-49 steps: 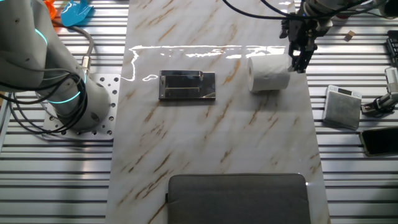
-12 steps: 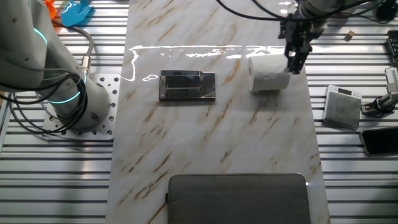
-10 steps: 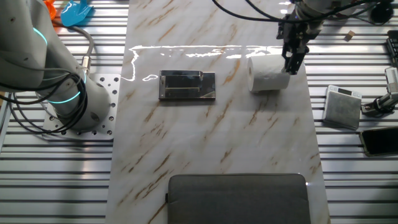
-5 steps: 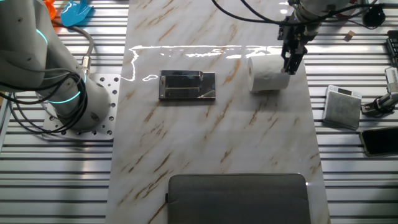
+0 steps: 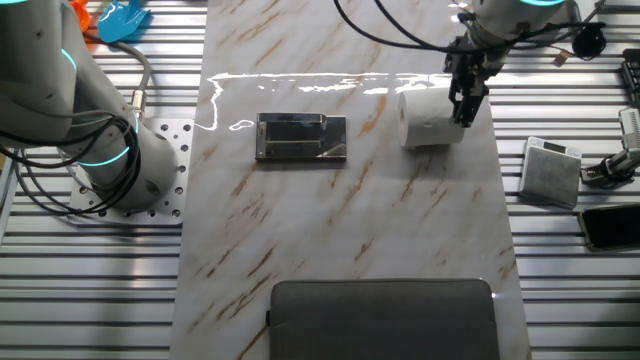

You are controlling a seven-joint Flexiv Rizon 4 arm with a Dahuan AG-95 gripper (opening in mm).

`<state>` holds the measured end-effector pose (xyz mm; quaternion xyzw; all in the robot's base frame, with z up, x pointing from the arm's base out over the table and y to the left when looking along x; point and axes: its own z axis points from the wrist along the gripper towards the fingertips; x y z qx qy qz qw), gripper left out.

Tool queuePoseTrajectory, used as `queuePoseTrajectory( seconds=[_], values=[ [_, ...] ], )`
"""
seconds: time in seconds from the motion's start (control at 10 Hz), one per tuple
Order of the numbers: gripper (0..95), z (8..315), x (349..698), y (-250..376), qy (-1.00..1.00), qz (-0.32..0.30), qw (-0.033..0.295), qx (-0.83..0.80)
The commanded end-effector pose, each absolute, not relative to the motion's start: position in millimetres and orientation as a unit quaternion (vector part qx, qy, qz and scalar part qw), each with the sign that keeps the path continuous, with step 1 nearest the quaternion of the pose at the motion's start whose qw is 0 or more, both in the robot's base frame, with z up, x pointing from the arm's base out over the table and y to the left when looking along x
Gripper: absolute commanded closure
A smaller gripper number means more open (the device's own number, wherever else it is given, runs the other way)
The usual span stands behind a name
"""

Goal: Take the roll of paper down from the shelf

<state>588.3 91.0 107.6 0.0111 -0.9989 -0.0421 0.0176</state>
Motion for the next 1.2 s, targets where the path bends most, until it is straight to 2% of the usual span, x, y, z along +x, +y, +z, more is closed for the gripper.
queuePoseTrajectory(
  seconds=[0.1,1.2],
  values=[
    [0.0,101.2,586.0,89.9,-0.999,-0.042,0.013,0.012],
    [0.0,74.9,570.7,94.2,-0.999,-0.039,0.005,0.014]
  ],
)
